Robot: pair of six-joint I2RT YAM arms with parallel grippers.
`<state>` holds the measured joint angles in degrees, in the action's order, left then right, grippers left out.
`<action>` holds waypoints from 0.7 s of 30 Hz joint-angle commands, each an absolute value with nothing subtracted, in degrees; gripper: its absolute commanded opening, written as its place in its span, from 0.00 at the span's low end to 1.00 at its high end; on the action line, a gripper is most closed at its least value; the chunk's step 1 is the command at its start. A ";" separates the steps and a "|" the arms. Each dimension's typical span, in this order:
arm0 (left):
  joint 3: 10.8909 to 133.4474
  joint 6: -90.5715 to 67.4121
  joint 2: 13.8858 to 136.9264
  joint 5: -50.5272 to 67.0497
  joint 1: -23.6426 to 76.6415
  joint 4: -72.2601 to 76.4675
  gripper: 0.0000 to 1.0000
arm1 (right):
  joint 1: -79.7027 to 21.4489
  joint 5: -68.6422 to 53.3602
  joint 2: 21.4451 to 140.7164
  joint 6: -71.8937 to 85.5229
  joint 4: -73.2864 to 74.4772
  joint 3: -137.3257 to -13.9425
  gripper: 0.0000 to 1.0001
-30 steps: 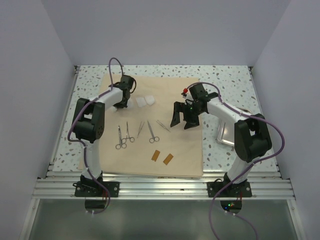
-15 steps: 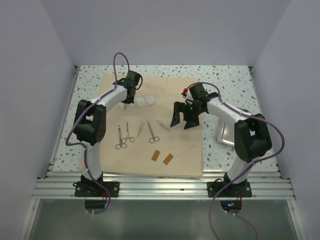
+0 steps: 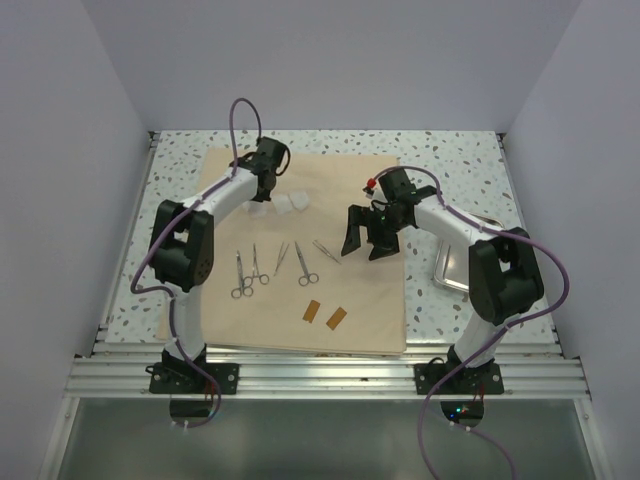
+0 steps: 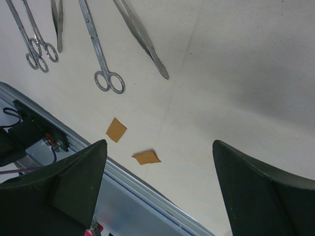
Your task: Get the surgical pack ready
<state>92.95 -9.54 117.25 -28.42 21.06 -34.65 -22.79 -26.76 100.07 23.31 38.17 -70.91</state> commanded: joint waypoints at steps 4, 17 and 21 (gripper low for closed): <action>93.34 -11.60 114.70 -35.41 21.62 -35.42 0.00 | -22.41 -28.04 97.65 23.03 37.44 -70.93 0.92; 93.60 -7.56 115.57 -35.42 23.38 -31.99 0.00 | -22.32 -27.95 97.73 22.94 37.44 -70.93 0.92; 93.69 -7.21 116.71 -35.16 24.26 -31.82 0.00 | -22.15 -27.86 97.65 22.94 37.53 -70.93 0.92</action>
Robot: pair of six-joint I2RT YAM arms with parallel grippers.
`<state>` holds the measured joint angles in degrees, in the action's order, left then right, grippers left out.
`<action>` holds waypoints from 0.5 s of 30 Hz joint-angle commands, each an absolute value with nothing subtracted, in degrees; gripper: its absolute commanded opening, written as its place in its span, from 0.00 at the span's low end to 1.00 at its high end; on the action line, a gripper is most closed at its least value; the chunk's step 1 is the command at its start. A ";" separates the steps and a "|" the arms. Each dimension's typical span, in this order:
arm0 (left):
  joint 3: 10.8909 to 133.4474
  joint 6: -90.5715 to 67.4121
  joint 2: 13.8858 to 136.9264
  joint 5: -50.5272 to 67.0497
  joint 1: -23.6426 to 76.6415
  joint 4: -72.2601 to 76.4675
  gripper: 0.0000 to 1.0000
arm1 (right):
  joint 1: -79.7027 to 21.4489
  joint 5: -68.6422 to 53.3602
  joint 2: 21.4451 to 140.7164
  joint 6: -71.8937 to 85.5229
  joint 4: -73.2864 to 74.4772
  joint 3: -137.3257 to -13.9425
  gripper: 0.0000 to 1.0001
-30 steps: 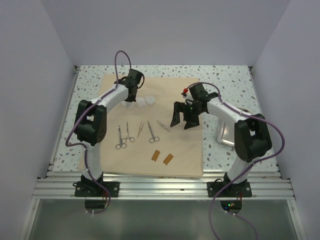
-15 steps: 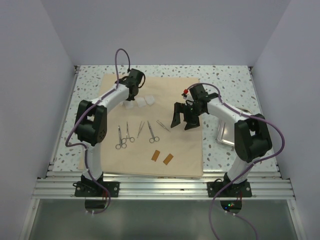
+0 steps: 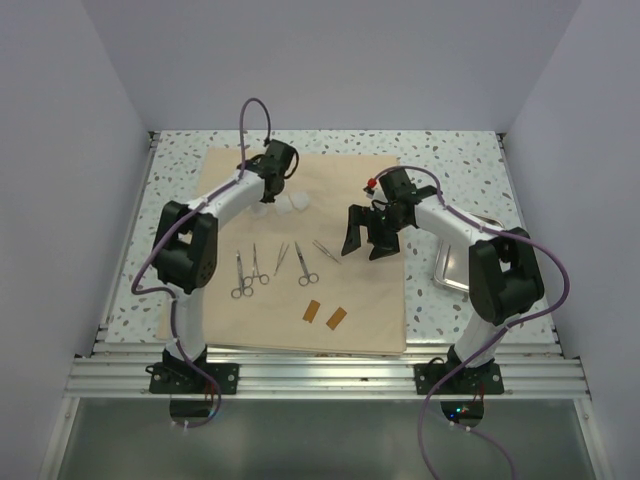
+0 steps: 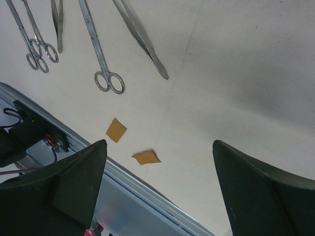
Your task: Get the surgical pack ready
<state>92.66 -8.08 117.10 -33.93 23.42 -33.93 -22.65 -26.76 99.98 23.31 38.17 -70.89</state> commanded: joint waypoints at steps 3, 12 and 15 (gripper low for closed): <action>93.60 -7.21 117.42 -34.54 24.34 -31.82 0.00 | -22.15 -27.86 97.82 23.03 37.53 -70.93 0.92; 93.52 -6.24 120.41 -34.63 24.35 -31.64 0.00 | -21.89 -28.12 98.00 22.94 37.35 -70.66 0.92; 92.99 -5.80 120.67 -34.28 24.43 -30.59 0.00 | -21.71 -28.13 98.09 22.94 37.35 -70.66 0.92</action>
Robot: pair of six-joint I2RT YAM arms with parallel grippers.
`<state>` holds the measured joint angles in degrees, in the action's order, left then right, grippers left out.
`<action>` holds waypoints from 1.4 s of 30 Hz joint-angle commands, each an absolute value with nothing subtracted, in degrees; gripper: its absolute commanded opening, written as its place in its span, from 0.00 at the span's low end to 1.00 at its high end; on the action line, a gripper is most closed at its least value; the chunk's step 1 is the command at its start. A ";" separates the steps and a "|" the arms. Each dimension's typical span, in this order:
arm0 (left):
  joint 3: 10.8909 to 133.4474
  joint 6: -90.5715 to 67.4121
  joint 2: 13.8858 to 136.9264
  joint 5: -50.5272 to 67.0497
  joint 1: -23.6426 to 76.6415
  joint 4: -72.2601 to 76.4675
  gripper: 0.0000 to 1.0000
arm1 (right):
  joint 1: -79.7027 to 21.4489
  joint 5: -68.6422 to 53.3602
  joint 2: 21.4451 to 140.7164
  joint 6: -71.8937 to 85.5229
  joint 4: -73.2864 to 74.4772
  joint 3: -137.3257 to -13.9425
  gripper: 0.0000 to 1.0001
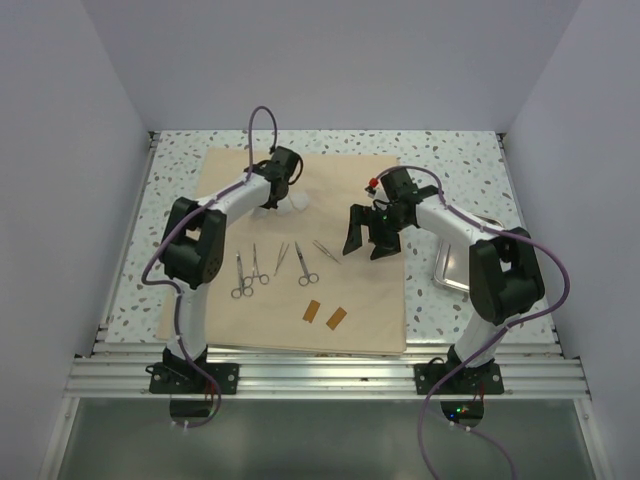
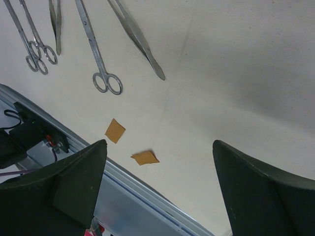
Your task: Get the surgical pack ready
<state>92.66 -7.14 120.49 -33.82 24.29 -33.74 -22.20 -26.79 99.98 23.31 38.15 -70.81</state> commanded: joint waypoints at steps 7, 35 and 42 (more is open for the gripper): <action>92.99 -5.10 121.73 -33.58 24.43 -29.53 0.00 | -21.62 -28.21 98.09 22.85 37.18 -70.23 0.92; 90.09 -9.31 114.88 -26.90 24.43 -30.49 0.54 | -21.27 -28.74 98.00 23.11 36.91 -70.05 0.92; 79.93 -15.81 102.59 -15.06 17.95 -27.01 0.55 | -21.27 -29.62 97.82 23.47 36.30 -69.61 0.92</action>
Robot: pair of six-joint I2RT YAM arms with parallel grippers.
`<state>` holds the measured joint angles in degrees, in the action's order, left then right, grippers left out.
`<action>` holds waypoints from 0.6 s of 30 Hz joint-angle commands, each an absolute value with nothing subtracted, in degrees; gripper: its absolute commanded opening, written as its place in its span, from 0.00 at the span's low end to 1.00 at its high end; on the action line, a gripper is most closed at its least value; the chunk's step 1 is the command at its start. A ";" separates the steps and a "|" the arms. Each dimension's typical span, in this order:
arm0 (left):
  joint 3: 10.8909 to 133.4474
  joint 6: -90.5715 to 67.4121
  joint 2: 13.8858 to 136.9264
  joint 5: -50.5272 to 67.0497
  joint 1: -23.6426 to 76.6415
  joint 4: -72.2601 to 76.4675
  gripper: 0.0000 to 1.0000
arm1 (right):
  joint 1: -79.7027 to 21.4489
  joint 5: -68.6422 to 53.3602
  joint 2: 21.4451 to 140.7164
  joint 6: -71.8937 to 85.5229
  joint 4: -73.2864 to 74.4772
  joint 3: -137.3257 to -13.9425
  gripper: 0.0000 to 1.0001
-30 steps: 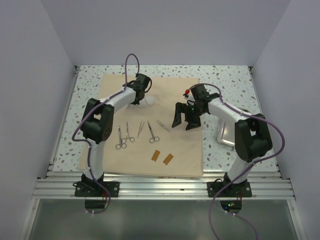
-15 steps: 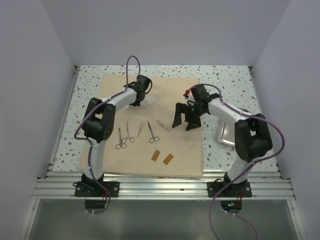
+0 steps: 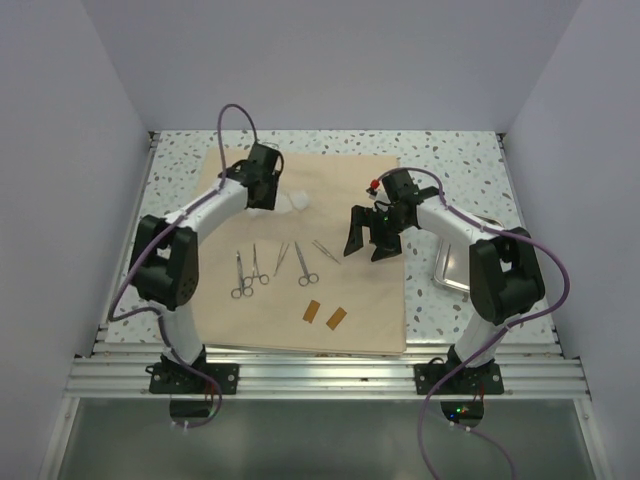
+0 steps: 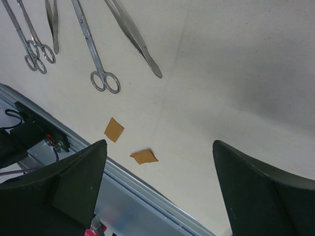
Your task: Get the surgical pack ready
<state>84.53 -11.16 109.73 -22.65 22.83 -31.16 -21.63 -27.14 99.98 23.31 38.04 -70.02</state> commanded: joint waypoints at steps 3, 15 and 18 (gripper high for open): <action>74.81 -17.93 98.89 -1.79 10.92 -20.42 0.52 | -21.27 -30.06 97.82 23.64 36.21 -69.43 0.93; 67.50 -25.83 105.29 26.00 0.09 -5.37 0.49 | -21.18 -28.92 98.35 23.38 37.97 -71.02 0.93; 67.67 -26.98 107.22 27.33 -1.67 -3.87 0.47 | -21.27 -28.74 98.44 23.29 38.23 -71.19 0.93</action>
<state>67.57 -24.01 106.17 21.17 0.30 -10.26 -21.54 -28.14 99.98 23.33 37.95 -69.82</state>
